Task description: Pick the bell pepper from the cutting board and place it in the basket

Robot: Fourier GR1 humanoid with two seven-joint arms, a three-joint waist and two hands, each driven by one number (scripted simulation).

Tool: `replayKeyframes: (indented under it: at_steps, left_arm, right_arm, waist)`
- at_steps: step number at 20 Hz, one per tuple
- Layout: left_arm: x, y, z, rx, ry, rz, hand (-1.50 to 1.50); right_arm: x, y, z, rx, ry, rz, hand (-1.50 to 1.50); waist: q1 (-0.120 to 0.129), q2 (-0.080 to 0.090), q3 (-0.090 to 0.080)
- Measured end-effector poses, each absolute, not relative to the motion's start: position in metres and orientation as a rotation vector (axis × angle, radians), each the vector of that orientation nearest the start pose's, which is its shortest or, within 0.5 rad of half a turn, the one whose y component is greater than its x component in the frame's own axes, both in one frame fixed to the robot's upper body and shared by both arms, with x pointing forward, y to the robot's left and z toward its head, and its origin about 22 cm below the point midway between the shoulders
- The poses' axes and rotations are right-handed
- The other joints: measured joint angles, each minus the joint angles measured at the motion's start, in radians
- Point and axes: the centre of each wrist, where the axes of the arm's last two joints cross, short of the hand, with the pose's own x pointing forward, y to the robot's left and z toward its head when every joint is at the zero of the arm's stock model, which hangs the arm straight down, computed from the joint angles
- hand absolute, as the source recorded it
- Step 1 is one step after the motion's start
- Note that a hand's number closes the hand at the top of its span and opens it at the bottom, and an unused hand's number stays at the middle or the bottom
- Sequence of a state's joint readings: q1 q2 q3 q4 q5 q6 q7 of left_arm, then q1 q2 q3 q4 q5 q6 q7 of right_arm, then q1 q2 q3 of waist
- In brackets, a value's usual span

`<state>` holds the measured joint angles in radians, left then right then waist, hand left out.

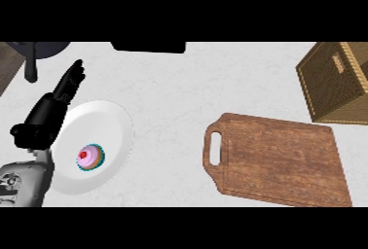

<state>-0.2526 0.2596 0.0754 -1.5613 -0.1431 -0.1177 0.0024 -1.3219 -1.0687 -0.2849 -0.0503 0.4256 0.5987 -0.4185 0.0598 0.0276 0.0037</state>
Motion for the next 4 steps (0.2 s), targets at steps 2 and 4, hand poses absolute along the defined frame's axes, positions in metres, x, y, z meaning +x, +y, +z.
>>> replayKeyframes:
  at_steps: [2, 4]
  left_arm:
    - [0.298, 0.278, 0.083, 0.247, -1.769, -0.408, 0.0]
    - [0.299, 0.275, 0.085, 0.244, -1.775, -0.408, 0.0]
  right_arm:
    - [0.349, -0.524, 0.313, -0.449, -1.653, 0.398, -1.5]
    - [0.339, -0.535, 0.311, -0.452, -1.665, 0.314, -1.5]
  waist:
    - [0.003, 0.003, 0.0]
    - [0.003, 0.007, 0.002]
